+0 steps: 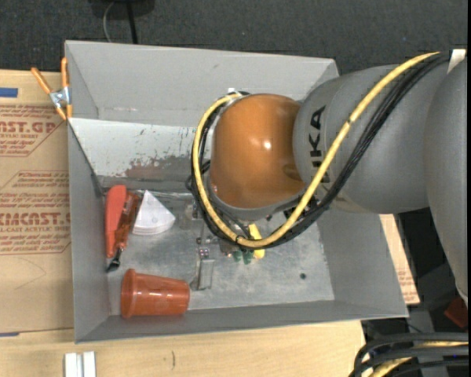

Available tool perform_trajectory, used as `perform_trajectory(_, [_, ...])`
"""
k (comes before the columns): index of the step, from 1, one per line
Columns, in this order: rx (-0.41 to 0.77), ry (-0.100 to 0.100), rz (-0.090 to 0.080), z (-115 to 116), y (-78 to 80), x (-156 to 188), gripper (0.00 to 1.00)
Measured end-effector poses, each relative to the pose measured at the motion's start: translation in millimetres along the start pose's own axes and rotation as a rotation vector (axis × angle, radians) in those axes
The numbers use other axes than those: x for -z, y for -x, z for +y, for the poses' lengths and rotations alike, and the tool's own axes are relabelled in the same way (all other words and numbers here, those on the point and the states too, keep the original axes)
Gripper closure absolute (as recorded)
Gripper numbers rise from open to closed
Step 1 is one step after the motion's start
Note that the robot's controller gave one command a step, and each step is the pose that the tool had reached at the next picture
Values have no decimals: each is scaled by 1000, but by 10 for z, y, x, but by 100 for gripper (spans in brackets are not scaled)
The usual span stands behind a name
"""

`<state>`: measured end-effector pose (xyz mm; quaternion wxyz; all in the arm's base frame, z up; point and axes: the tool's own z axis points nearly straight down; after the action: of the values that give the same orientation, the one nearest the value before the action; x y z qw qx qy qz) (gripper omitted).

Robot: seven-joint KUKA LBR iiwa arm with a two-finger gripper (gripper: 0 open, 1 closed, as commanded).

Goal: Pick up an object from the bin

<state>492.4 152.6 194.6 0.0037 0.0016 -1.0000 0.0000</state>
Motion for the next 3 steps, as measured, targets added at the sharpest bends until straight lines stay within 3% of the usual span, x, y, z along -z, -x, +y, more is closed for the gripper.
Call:
perform_trajectory(1, [-2, 1, -7, -8, 16, 46, 0])
perform_trajectory(3, [42, 3, -7, 377, -45, -922, 0])
